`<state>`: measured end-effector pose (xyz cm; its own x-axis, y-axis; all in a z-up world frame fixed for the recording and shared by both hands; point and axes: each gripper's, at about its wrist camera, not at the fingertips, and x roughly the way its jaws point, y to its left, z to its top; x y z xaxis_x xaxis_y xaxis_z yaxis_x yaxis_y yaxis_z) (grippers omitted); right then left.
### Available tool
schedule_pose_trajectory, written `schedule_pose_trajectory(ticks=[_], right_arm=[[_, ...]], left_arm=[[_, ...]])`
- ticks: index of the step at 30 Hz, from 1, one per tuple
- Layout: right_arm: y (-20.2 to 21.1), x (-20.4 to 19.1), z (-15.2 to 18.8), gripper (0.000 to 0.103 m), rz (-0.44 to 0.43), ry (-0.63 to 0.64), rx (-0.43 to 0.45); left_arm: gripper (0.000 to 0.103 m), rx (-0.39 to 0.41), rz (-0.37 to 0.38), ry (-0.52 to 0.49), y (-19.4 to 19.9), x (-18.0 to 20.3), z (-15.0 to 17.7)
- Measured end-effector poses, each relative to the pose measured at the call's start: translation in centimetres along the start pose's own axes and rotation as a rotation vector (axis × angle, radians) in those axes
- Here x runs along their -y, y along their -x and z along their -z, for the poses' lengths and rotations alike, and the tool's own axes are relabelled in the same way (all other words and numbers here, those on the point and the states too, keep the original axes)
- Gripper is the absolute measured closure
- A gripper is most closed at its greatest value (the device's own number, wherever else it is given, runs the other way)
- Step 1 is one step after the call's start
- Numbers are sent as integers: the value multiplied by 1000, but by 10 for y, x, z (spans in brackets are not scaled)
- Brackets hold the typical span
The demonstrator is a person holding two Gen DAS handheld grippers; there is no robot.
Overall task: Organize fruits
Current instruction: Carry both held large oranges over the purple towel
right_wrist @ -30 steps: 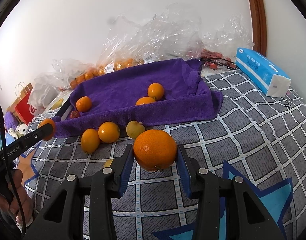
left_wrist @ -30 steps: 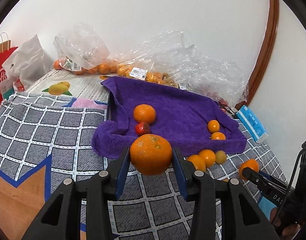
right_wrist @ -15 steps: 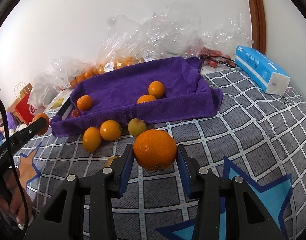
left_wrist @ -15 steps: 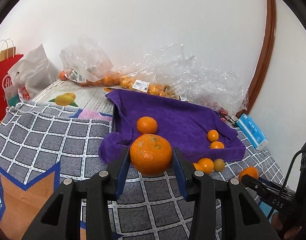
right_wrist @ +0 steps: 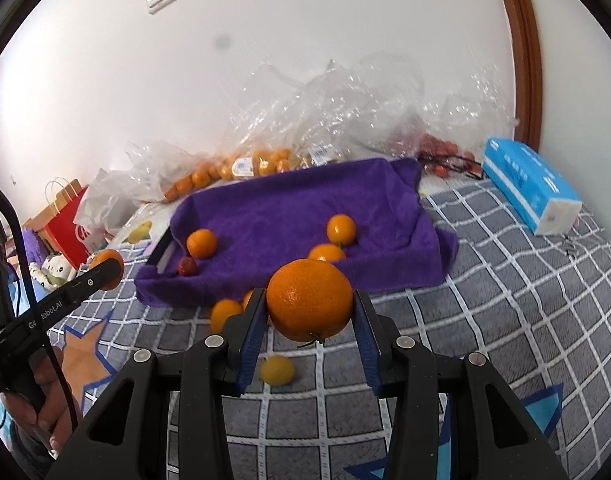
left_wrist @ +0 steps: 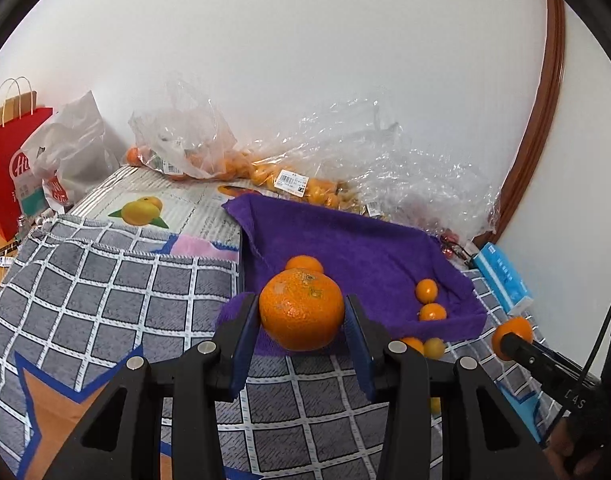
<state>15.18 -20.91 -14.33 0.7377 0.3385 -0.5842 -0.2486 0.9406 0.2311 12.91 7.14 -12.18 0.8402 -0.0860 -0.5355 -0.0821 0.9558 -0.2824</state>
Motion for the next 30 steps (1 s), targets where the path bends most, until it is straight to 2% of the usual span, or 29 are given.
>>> schedule_pose_trajectory(ticks=[6,14,21,30], right_arm=[[6,-7,-17,60,-11,19,28],[3,-13,-34,60,-19,53,49],[-8,-8,-54,60,-6,73,70],[-40,4,-77,60,25,105,72]], left_arm=[[63,3,-23,-29,4,7,-17],[63,32,-11,-26,4,8,-42],[63,24,-37,-16,-14,0,-59],[63,-22,-11,58,-47,-13,-72]])
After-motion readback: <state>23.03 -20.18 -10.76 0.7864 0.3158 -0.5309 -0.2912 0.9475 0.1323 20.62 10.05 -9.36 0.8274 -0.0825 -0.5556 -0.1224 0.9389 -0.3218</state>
